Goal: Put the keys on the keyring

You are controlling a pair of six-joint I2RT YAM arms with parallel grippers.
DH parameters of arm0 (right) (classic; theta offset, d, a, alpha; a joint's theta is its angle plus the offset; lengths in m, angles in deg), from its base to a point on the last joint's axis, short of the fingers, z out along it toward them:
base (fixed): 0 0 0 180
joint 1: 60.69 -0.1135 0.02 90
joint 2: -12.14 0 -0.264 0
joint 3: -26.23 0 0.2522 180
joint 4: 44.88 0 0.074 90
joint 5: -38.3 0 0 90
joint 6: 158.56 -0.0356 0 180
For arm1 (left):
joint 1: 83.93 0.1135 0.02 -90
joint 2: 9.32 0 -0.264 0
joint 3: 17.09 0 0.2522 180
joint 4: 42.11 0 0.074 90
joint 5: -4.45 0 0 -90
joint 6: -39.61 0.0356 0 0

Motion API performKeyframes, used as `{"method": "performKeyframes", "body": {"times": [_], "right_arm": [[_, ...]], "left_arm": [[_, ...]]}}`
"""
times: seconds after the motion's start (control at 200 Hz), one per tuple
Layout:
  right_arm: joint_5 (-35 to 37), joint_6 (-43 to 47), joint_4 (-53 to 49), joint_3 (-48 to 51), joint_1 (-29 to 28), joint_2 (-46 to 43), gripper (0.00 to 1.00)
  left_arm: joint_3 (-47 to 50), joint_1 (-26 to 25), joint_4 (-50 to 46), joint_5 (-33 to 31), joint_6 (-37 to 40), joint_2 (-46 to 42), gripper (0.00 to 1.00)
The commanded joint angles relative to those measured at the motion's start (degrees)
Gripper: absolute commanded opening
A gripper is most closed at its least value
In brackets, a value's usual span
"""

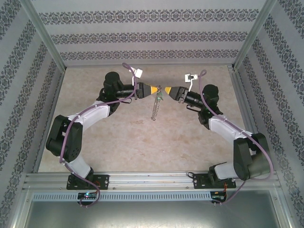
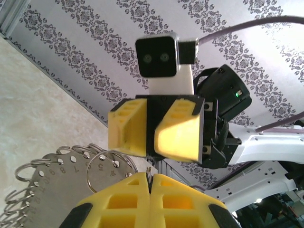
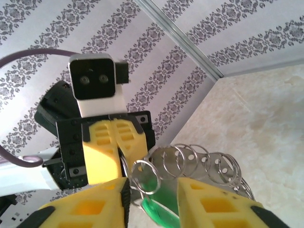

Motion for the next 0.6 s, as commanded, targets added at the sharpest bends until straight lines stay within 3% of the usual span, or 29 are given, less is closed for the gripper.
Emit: {"method": "performKeyframes", "body": {"times": [0.0, 0.145, 0.38, 0.525, 0.595], "right_arm": [[1.71, 5.12, 0.47, 2.01, -1.25, -1.80, 0.42], [2.77, 9.12, -1.80, 2.66, -3.50, -2.77, 0.49], [4.25, 13.55, -7.08, 0.23, -6.69, -2.44, 0.48], [4.22, 13.38, -6.83, -0.26, -7.18, -1.56, 0.40], [4.03, 13.25, -6.73, -0.35, -7.48, -1.46, 0.30]], "left_arm": [[0.14, -0.36, 5.07, -0.16, -0.82, -3.15, 0.00], [0.32, -0.37, 4.71, -1.04, -0.79, -3.78, 0.00], [0.62, -0.41, 4.31, -2.27, -0.63, -3.94, 0.00], [0.61, -0.37, 3.69, -3.05, -0.18, -4.05, 0.00], [0.78, -0.37, 3.50, -3.57, -0.03, -4.16, 0.00]]}}
